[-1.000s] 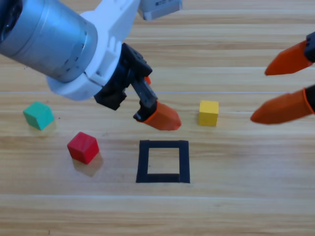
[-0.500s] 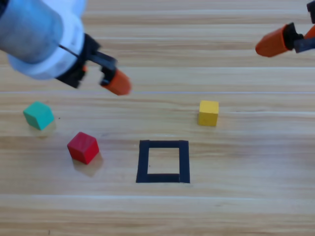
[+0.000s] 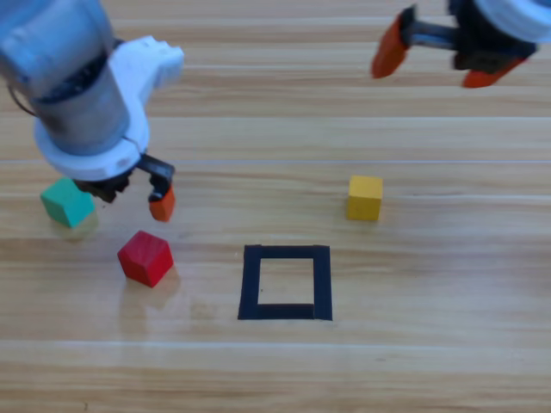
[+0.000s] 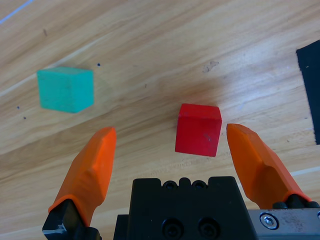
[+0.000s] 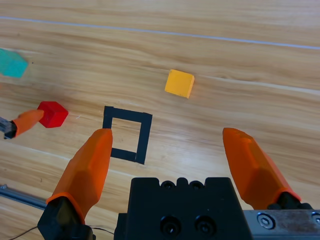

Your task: Stack the blocks in the rectangular block: red at the bottom, yellow in the middle, green on top

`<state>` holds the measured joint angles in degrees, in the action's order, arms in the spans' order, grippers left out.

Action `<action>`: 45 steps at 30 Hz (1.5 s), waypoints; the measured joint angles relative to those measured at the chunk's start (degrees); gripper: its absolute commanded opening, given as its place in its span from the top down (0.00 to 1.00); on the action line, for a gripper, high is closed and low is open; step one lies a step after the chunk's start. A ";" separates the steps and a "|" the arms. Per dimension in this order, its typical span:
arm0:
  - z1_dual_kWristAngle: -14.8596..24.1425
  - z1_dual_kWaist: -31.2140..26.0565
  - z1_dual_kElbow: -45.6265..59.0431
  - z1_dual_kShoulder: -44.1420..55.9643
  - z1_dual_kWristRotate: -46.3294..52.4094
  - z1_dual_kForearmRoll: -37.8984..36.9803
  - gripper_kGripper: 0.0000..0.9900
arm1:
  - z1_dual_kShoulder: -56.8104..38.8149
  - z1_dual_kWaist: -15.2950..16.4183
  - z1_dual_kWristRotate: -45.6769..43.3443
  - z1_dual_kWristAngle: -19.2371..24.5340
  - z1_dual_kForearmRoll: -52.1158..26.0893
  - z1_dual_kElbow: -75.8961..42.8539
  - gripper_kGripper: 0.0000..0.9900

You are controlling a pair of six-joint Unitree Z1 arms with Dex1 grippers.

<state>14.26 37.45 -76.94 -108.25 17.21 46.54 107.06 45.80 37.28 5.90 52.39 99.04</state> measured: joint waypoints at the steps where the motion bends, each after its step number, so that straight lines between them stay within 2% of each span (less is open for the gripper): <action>1: -0.16 -0.01 -0.40 -1.18 -0.72 0.12 0.04 | 2.08 0.00 1.01 -0.13 1.60 2.35 0.02; 5: -2.07 -0.05 -0.43 -2.33 -2.06 0.23 0.04 | 9.99 -0.61 4.77 -2.58 6.23 10.63 0.02; 15: -6.10 -0.07 -0.12 -2.93 -3.06 0.23 0.04 | 28.11 -1.32 9.64 -2.18 19.36 28.40 0.03; 21: -7.67 -0.18 1.37 -4.61 -3.10 -1.34 0.04 | 33.20 -1.42 9.63 -1.55 20.72 29.47 0.00; 31: -7.86 -0.65 3.04 -7.86 -3.10 -4.25 0.05 | 34.76 -1.74 8.74 -1.40 20.72 30.97 0.00; 37: -7.88 -1.38 4.56 -8.04 -3.10 -6.22 0.16 | 35.10 -2.90 7.43 -1.41 20.72 31.75 0.00; 40: -8.22 -1.87 5.15 -8.12 -3.13 -7.65 0.27 | 35.66 -3.42 7.20 -1.44 20.72 31.87 0.01; 41: -8.32 -1.92 5.23 -8.12 -3.14 -7.91 0.32 | 35.92 -3.57 7.20 -1.50 20.72 31.87 0.02; 45: -8.64 -1.94 6.23 -8.11 -3.16 -10.28 0.65 | 38.28 -4.11 7.20 -2.19 20.72 32.24 0.04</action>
<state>5.62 35.52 -70.71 -116.36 14.05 36.26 145.34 41.68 44.48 3.71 73.11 131.28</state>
